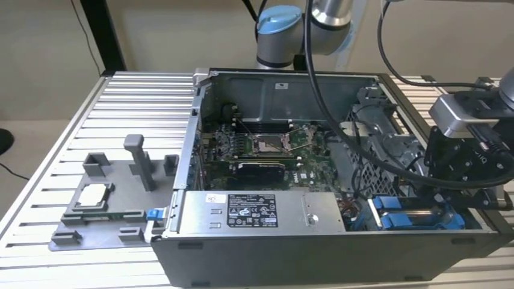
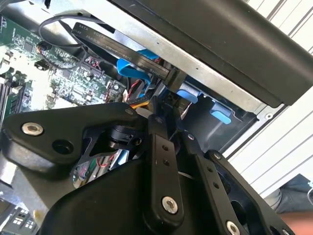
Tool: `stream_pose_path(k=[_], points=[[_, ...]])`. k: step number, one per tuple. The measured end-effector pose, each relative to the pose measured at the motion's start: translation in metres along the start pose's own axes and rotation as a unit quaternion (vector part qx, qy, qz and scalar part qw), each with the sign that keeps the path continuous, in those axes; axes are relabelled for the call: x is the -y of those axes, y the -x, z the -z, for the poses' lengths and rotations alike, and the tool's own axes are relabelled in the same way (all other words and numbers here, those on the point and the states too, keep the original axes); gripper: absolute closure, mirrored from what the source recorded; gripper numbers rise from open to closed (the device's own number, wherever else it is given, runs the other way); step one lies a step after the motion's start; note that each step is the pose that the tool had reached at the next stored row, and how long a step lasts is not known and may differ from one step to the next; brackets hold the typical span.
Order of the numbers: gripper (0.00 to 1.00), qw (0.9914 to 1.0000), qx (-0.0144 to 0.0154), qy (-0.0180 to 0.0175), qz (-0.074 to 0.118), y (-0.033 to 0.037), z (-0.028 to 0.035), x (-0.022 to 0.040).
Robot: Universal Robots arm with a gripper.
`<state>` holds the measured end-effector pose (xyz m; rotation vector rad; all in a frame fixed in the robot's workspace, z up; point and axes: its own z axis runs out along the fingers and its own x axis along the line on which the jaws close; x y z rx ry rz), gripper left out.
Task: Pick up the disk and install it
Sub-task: 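Insert the first disk wire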
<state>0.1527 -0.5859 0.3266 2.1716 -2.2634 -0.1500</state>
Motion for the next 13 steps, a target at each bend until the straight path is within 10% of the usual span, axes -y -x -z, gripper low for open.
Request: stream_pose_path(k=[3, 13], points=[[1.00, 1.00000, 0.0014, 0.0001, 0.000, 0.0002, 0.0013, -0.0001], [1.00, 0.99999, 0.0000, 0.0032, 0.000, 0.0024, 0.0365, -0.0026]])
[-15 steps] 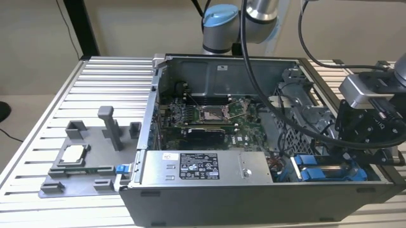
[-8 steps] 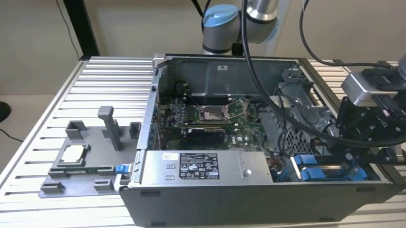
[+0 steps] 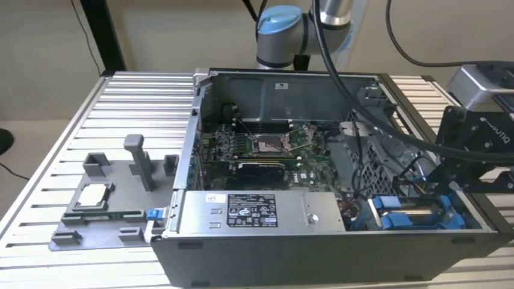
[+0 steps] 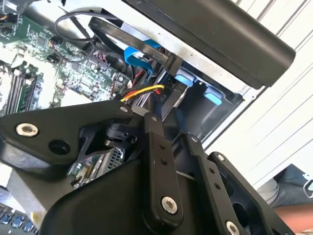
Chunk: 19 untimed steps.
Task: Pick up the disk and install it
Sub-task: 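Insert the first disk wire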
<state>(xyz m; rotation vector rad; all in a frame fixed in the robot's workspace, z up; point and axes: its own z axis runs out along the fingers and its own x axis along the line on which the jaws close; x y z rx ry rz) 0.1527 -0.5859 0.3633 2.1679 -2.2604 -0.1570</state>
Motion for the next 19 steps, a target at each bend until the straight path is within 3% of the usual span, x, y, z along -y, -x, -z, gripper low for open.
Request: stream_pose_path(k=[3, 5, 7, 9, 10, 12, 19], points=[[1.00, 1.00000, 0.0003, 0.0001, 0.000, 0.0001, 0.0016, 0.0005], [1.00, 0.99999, 0.0040, 0.0000, 0.000, 0.0002, 0.0018, 0.0023], [1.00, 0.99989, 0.0150, -0.0011, 0.001, 0.0003, 0.0020, 0.0051], [1.00, 0.99959, 0.0285, -0.0017, 0.002, 0.0002, 0.0024, 0.0091], [1.00, 0.99948, 0.0323, -0.0016, 0.003, -0.0003, 0.0025, 0.0112], [1.00, 0.99945, 0.0331, -0.0008, 0.003, -0.0016, 0.0028, 0.0139], [1.00, 0.99945, 0.0330, -0.0007, 0.003, -0.0019, 0.0028, 0.0140]])
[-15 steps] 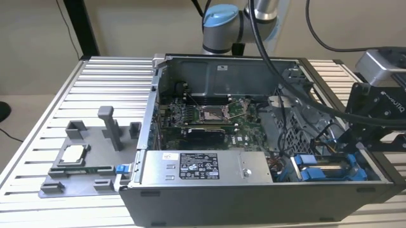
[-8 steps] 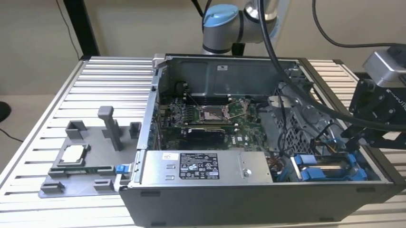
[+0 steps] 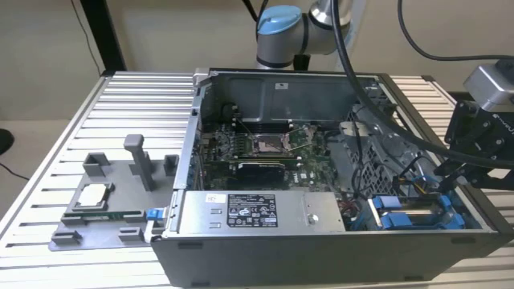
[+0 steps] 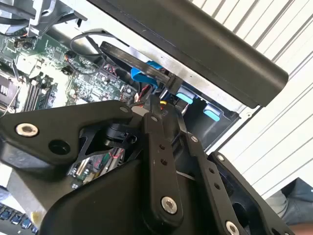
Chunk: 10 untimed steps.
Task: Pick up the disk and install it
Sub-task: 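Insert the first disk wire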
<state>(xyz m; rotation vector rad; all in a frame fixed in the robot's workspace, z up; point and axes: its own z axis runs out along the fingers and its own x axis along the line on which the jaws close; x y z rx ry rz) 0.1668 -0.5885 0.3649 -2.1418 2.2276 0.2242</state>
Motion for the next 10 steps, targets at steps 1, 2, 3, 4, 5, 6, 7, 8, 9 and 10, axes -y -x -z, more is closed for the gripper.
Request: stream_pose_path(k=[1, 2, 3, 4, 5, 6, 7, 8, 9, 10], points=[[1.00, 1.00000, 0.0000, 0.0000, 0.000, 0.0000, 0.0000, 0.0000], [1.00, 1.00000, 0.0000, 0.0000, 0.000, 0.0000, 0.0000, 0.0000], [1.00, 1.00000, 0.0000, 0.0000, 0.000, 0.0000, 0.0000, 0.0000], [1.00, 1.00000, 0.0001, 0.0000, 0.000, 0.0000, 0.0000, 0.0000], [1.00, 1.00000, 0.0005, 0.0000, 0.000, 0.0000, 0.0000, 0.0000], [1.00, 1.00000, 0.0005, 0.0000, 0.000, 0.0000, 0.0000, 0.0000], [1.00, 1.00000, 0.0006, 0.0004, 0.000, -0.0001, 0.0000, 0.0008], [1.00, 1.00000, 0.0015, 0.0009, 0.000, -0.0007, 0.0001, 0.0015], [1.00, 0.99999, 0.0028, 0.0015, 0.000, -0.0014, 0.0002, 0.0021], [1.00, 0.99999, 0.0040, 0.0022, 0.000, -0.0022, 0.0005, 0.0029]])
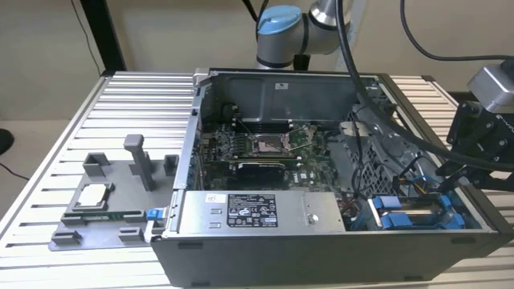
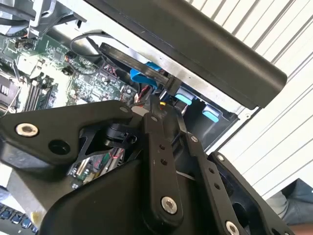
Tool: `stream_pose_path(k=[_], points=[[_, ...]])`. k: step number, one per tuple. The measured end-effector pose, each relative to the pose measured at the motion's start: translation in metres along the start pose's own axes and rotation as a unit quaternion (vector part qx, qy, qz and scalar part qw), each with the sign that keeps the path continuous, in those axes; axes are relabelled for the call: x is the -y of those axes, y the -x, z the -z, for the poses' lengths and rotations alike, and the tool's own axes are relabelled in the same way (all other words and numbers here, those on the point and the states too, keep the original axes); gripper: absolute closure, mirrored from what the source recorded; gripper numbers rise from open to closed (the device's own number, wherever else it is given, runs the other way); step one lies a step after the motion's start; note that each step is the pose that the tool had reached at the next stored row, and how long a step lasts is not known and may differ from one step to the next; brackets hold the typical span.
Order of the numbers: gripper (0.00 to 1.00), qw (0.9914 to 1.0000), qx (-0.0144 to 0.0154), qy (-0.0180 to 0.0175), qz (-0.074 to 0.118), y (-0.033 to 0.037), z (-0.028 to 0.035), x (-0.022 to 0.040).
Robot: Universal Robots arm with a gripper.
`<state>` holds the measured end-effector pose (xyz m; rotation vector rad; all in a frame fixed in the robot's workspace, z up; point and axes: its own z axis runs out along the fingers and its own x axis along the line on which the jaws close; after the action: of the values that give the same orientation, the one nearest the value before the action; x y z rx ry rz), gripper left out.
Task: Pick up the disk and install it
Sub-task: 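Insert the first disk wire, then insert the second disk wire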
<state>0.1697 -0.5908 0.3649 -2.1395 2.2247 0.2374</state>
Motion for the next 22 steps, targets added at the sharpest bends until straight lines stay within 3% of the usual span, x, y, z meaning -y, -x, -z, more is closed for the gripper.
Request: stream_pose_path(k=[7, 11, 12, 18, 22], points=[[1.00, 0.99996, 0.0031, 0.0087, -0.001, -0.0077, 0.0020, 0.0115], [1.00, 0.99994, 0.0030, 0.0100, -0.001, -0.0081, 0.0022, 0.0122], [0.00, 0.99994, 0.0031, 0.0100, -0.001, -0.0082, 0.0021, 0.0123], [0.00, 0.99994, 0.0032, 0.0099, -0.002, -0.0085, 0.0000, 0.0126], [0.00, 0.99981, 0.0048, 0.0077, -0.018, -0.0088, -0.0044, 0.0130]])
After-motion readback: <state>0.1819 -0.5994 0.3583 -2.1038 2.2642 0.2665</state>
